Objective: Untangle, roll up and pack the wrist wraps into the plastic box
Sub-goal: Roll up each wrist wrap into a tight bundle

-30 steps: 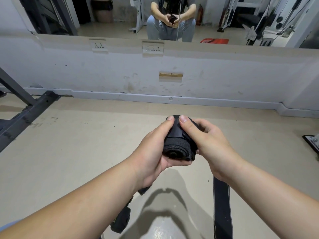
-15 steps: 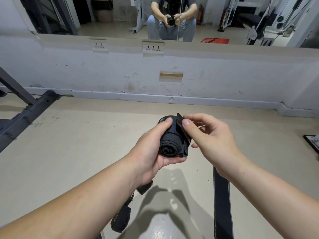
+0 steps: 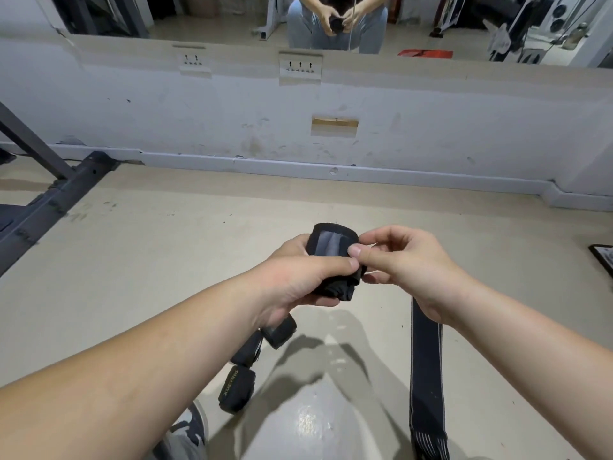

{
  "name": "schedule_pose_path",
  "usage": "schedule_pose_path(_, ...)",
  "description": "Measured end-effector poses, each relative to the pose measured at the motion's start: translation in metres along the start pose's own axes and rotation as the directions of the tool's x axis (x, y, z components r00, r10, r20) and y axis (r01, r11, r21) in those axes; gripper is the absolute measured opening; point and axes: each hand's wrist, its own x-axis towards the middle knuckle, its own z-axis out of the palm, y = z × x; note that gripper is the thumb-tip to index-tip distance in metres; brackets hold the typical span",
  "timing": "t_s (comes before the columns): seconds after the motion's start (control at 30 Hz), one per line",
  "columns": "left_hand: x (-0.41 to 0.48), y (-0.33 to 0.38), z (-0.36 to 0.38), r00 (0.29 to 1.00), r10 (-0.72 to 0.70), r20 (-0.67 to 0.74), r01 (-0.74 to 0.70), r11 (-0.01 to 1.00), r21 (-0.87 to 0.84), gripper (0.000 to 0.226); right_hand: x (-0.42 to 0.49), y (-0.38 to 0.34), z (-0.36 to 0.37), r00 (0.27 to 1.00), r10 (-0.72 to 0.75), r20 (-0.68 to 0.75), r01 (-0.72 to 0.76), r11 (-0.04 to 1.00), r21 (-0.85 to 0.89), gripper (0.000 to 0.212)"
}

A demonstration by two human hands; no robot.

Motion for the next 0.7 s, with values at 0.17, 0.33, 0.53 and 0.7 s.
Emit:
schedule_pose_path(0.17, 0.011, -0.015, 0.0, 0.999, 0.032, -0.04, -0.024, 0.981, 0.191, 0.036, -0.001, 0.017, 0.009, 1.0, 0.029, -0.005, -0.029, 0.98, -0.195, 0.027)
schedule_pose_path(0.33, 0.024, -0.017, -0.008, 0.999, 0.016, -0.037, -0.003, 0.948, 0.318, 0.039, 0.011, 0.03, 0.019, 0.995, 0.102, 0.01, -0.097, 0.966, -0.239, 0.026)
schedule_pose_path(0.53, 0.065, -0.069, -0.03, 0.98, -0.186, -0.075, 0.192, 0.763, 0.617, 0.062, 0.039, 0.085, 0.043, 0.918, 0.387, 0.092, -0.328, 0.867, -0.376, 0.031)
schedule_pose_path(0.7, 0.085, -0.193, -0.043, 0.928, -0.34, -0.153, 0.351, 0.66, 0.664, 0.063, 0.055, 0.16, 0.077, 0.835, 0.532, 0.14, -0.451, 0.808, -0.378, 0.024)
